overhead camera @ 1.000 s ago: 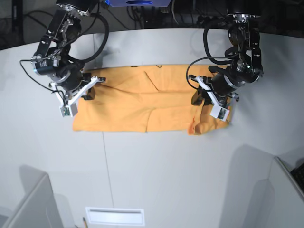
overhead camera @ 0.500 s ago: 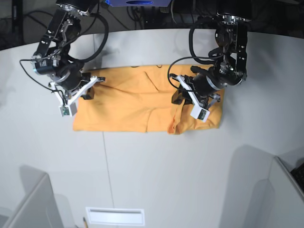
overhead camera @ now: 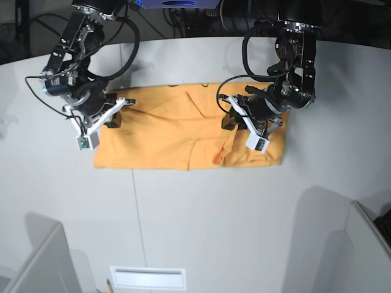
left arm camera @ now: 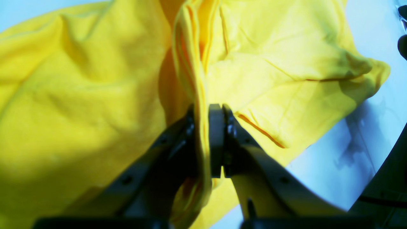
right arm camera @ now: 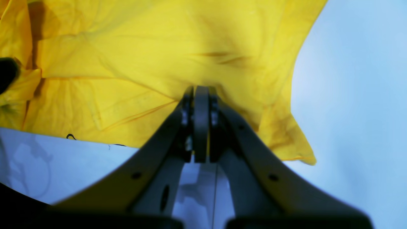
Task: Fold the T-shirt properly
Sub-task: 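Carry the strip end in the left gripper toward the middle, folding it over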
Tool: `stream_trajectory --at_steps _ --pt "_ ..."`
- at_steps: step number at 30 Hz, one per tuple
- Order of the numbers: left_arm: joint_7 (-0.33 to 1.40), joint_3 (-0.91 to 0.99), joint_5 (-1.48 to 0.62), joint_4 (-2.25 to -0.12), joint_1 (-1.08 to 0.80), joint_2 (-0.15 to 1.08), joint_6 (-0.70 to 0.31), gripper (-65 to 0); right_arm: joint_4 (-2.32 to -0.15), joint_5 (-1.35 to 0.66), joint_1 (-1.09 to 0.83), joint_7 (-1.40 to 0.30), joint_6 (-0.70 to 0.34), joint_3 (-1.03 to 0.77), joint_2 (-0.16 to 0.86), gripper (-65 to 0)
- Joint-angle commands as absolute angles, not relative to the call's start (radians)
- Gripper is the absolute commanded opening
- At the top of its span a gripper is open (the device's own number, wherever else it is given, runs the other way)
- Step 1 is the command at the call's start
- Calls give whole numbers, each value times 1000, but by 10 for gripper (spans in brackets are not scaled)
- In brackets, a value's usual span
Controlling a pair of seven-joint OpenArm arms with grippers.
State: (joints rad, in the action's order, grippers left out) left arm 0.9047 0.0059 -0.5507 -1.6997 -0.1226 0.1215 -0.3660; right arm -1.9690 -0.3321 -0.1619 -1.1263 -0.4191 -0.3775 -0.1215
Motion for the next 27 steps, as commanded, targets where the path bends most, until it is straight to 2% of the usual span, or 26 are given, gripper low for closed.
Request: stream_trajectory --at_steps 1,17,24,27 --pt "883 10 -567 -1715 -113 122 -369 -650 -1988 -343 -153 -1106 -424 -378 -120 -650" --pt "886 -2 -568 -1713 -85 104 -369 -650 -1988 -343 -153 -1106 -424 -378 -120 -650" --pt "888 -4 -568 -1713 -85 64 -369 -360 -1988 -343 -153 -1106 -424 -378 -120 -650" --pt "888 -5 -568 -1713 -85 27 -369 -286 -1988 -343 -151 -1106 -424 -378 -120 -650"
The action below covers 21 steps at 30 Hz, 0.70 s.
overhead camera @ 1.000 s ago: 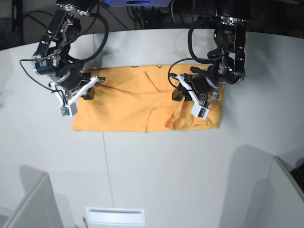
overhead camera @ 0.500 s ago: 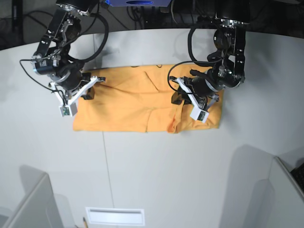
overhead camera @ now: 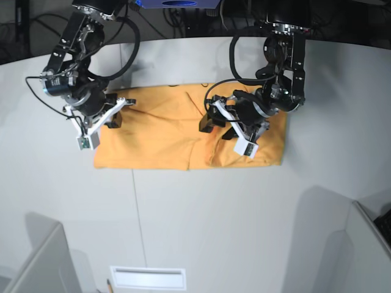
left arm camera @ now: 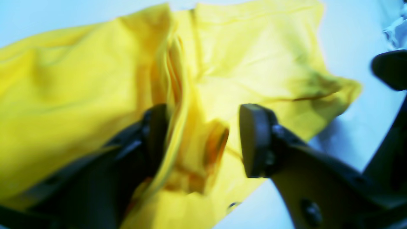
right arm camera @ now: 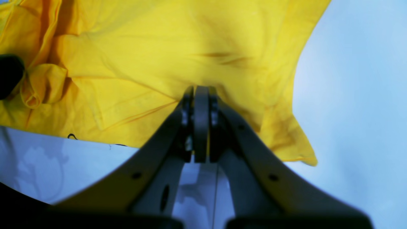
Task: Fold the T-shirt properly
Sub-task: 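Carry the strip end in the left gripper toward the middle, folding it over, then open the left gripper and lift it away from the shirt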
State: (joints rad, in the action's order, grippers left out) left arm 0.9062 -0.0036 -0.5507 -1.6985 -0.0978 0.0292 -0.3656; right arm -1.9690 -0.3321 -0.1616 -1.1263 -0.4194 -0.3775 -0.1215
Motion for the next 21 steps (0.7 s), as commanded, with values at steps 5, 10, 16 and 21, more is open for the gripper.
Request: stream_trajectory --at_steps 5,10,16,21 --pt "888 -128 -568 -1713 -82 5 -369 -267 -1988 -343 -150 -1106 -424 -378 -120 -650" --pt "888 -271 -568 -1715 -48 -13 -369 -267 -1986 -343 -145 -1106 -424 -378 -120 -650" --pt "888 -271 -568 -1762 -39 -15 -311 -268 -1986 -343 -140 -1106 -424 -386 -120 -650" --pt "888 -124 -568 -1871 -96 42 -295 -293 -1986 -343 -125 -1106 -423 -392 -119 -650"
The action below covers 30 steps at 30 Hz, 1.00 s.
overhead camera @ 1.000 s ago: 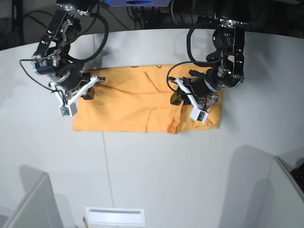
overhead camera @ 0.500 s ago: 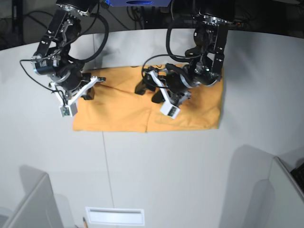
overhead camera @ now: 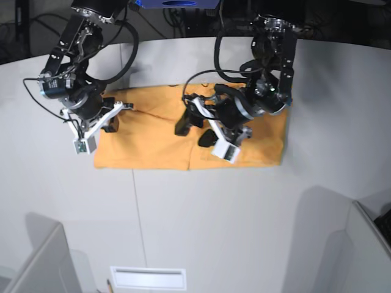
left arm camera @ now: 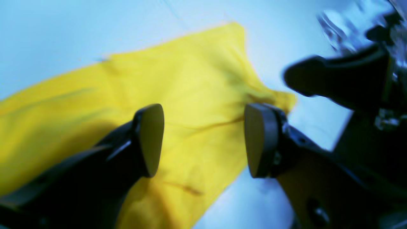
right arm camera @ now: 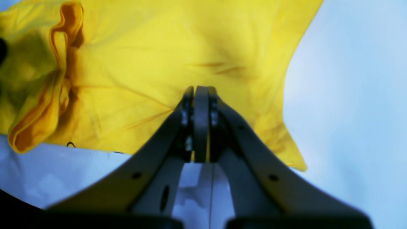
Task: Fold the T-shirt properly
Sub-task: 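Open the left gripper and lift it away from the shirt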
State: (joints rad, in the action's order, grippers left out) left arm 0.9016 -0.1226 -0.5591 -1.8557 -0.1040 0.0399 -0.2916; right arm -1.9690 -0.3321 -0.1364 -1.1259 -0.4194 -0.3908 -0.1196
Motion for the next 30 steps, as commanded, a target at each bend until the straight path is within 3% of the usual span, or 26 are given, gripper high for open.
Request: stream_trajectory --at_steps 1,5,6,10,12,13,19,27,30 --pt "888 -73 -568 -1880 -111 53 -295 -334 -1986 -343 -122 -1106 -423 -404 -119 -650" --pt "888 116 -568 -1891 -171 105 -297 -647 -1957 -343 -62 -1156 -423 -447 -119 -650" --pt "888 163 -568 -1893 -185 122 -298 -650 -1945 -343 -39 -1182 -423 -466 -119 -650" --pt "888 355 -568 -1894 -254 174 -300 -650 -1897 -343 27 -1248 -423 -532 -116 -252" --pt "885 447 -568 -1893 -292 193 -320 -650 -1854 -343 51 -1250 -424 -553 -111 -143" --pt "881 495 -568 -1891 -311 199 -354 -650 -1821 -343 70 -1250 -424 -562 -102 -122" --pt "881 760 -562 -1882 -371 199 -562 -650 -1569 -343 166 -1248 -424 -648 -38 -123" --pt "881 868 -561 -1868 -390 200 -631 -650 -1389 -346 206 -1241 -429 -677 -13 -123" --pt "880 858 -561 -1847 -387 200 -631 -650 -1334 -438 183 -1244 -495 -674 -25 -138"
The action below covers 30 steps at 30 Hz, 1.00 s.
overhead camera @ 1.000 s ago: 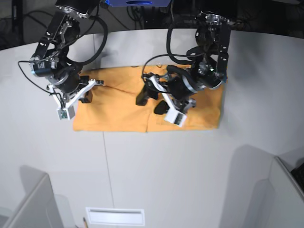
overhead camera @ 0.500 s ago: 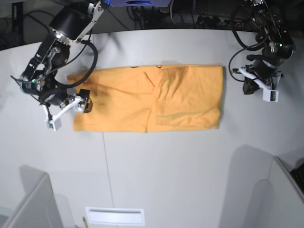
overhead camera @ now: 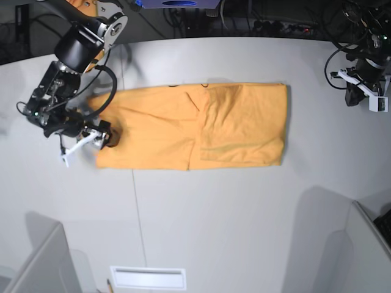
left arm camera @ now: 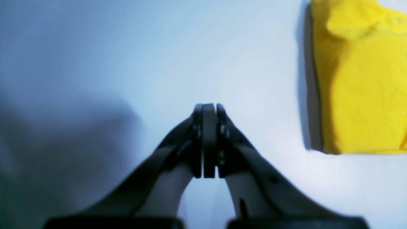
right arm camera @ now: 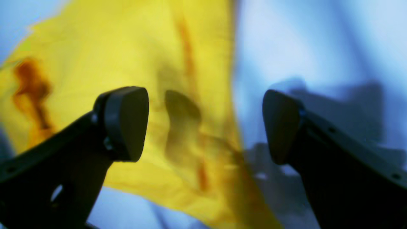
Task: Fold the T-shirt properly
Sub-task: 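Open the left gripper and lift it away from the shirt, then lift the other strip end with the right gripper and fold it over the shirt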
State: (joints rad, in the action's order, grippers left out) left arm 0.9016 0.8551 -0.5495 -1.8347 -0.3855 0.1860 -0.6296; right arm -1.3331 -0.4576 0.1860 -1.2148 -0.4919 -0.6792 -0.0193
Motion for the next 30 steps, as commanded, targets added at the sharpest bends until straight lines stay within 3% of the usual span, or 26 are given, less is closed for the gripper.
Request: stream_trajectory --at_steps 1,5,14,17,24,30 --pt "880 857 -561 -1839 -384 199 -631 -650 -1320 -469 176 -1245 -510 -674 -25 -155" --pt "878 835 -561 -1819 -380 199 -627 -650 -1305 -503 150 -1254 -510 -587 -25 -219" --pt "877 719 -340 -1764 -297 196 -630 -650 -1302 -499 139 -1248 -507 -535 -25 -231" --pt "875 670 -303 -1705 -259 199 -630 -650 -1300 -499 143 -1248 -507 -535 -25 -320" --pt "756 539 -170 -1644 -229 200 -630 -650 -1299 -499 166 -1248 -507 -535 -25 -648" --pt "717 437 -105 -1590 -226 203 -630 -650 -1323 -498 209 -1251 -492 -513 -24 -650"
